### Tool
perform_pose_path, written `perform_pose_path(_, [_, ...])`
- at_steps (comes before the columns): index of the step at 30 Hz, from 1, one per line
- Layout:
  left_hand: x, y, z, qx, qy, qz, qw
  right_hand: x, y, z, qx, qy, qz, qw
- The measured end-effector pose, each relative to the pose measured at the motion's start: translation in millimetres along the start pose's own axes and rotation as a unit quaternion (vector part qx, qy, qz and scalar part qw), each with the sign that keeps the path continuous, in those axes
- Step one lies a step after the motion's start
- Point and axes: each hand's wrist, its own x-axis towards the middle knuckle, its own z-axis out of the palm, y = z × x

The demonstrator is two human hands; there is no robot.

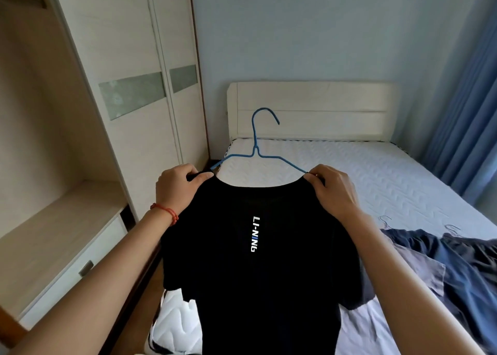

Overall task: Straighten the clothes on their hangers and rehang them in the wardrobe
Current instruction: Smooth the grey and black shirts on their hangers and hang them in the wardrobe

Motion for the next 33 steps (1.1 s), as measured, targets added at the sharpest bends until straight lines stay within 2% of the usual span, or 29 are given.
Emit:
perform_pose_path(7, [60.2, -38.0, 77.8, -0.008, -0.069, -0.022, 0.997, 51.2, 42.1, 50.7, -0.022, -0.035, 0.05, 0.998])
perform_pose_path(17, [153.1, -149.3, 216.7, -0.02, -0.168, -0.08, 0.982, 158.5, 106.5, 186.8, -0.054, -0.108, 0.137, 0.983])
perform_pose_path(26, [151.3, -268.7, 333.5, -0.02, -0.29, -0.135, 0.947, 192.4, 203.2, 339.3, -0.045, -0.2, 0.172, 0.964])
perform_pose_path(30, [134.1, -315.9, 395.4, 0.02, -0.289, -0.157, 0.944, 197.3, 250.1, 406.4, -0.052, -0.216, 0.182, 0.958])
perform_pose_path(33, [121.2, -344.5, 445.7, 0.054, -0.271, -0.164, 0.947, 201.5, 283.7, 456.0, -0.068, -0.198, 0.183, 0.961])
